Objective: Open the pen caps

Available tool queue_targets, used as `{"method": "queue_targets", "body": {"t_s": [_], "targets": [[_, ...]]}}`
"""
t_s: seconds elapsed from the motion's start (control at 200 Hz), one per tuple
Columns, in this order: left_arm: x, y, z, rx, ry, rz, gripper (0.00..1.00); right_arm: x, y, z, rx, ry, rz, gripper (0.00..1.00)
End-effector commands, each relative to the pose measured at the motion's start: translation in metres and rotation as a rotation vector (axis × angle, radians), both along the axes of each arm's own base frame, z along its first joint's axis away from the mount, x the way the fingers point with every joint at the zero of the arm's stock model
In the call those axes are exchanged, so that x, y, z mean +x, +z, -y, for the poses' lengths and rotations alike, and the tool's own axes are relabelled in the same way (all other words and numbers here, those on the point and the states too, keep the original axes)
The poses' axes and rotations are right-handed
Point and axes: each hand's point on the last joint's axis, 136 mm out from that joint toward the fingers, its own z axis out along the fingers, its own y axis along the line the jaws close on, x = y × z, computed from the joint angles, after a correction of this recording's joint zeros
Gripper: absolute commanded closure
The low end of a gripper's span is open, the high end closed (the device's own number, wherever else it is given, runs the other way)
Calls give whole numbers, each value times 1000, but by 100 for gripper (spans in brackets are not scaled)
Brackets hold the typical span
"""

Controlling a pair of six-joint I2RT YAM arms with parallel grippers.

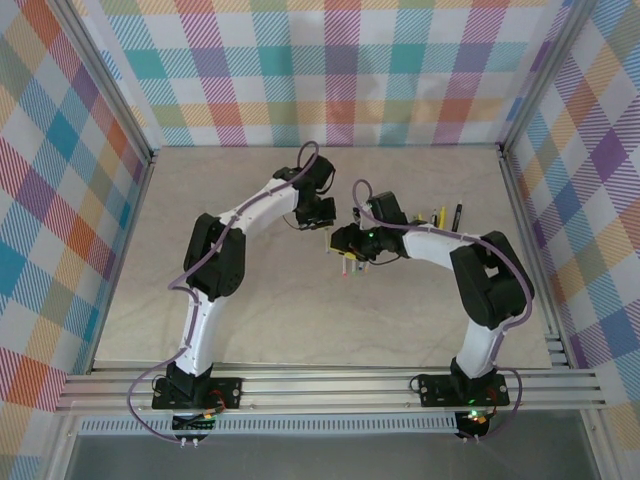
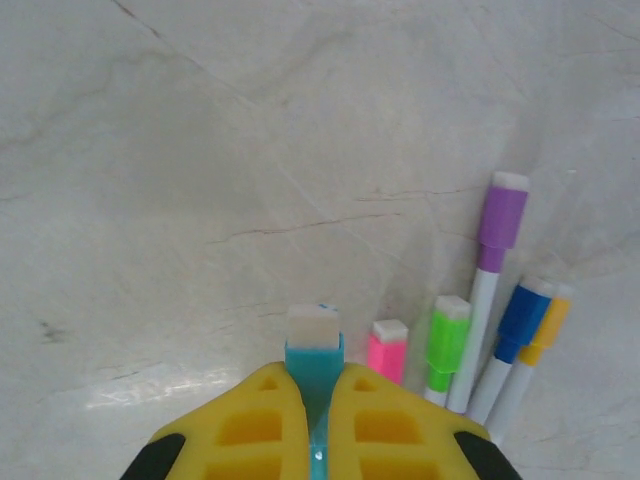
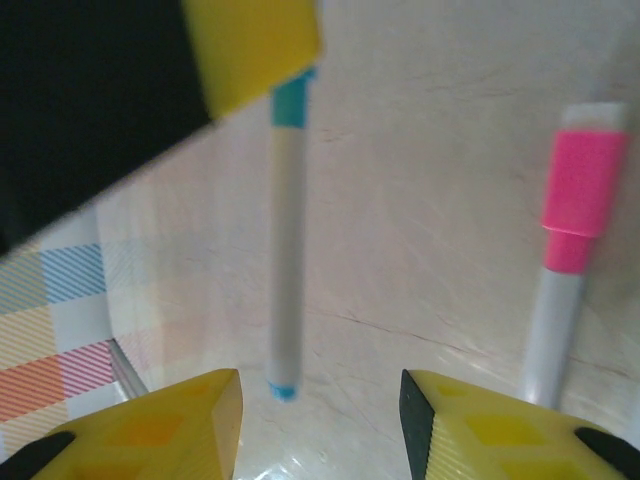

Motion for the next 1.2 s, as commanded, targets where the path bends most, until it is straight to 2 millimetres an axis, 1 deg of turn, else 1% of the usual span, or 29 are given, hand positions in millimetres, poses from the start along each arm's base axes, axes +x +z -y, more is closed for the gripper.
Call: {"method": "queue_targets", "body": {"t_s": [0.0,0.165,0.25,0.325,0.545,0.695,0.865,1.015,1.13,1.195], "targets": [[-7,18,11,-72,0,6,100,6,19,-22,77,41,31,53],[-11,24,16,-100,-5,12,100,6,10,-32,59,51,10,53],[-13,27,16,-105,-6,17,100,7,5,-35,53,48,-3,54],[-13,29,14,-97,-4,20,100,8,2,-33,32,34,-11,55],[-15,26,10,-79,-8,16,100,-1,22,-25,52,27,51,56],[-16,24,8,-67,-5,17,100,-10,27,-19,54,13,45,56],[-17,21,6,-58,-4,15,100,-14,34,-11,50,-6,72,56],[-19,23,6,-64,-5,15,100,-12,26,-5,15,-30,54,57],[-20,30,6,-73,-7,22,100,-10,19,-1,-6,-51,42,57],[-21,32,6,-79,-9,23,100,-8,19,0,-11,-54,47,57]]}}
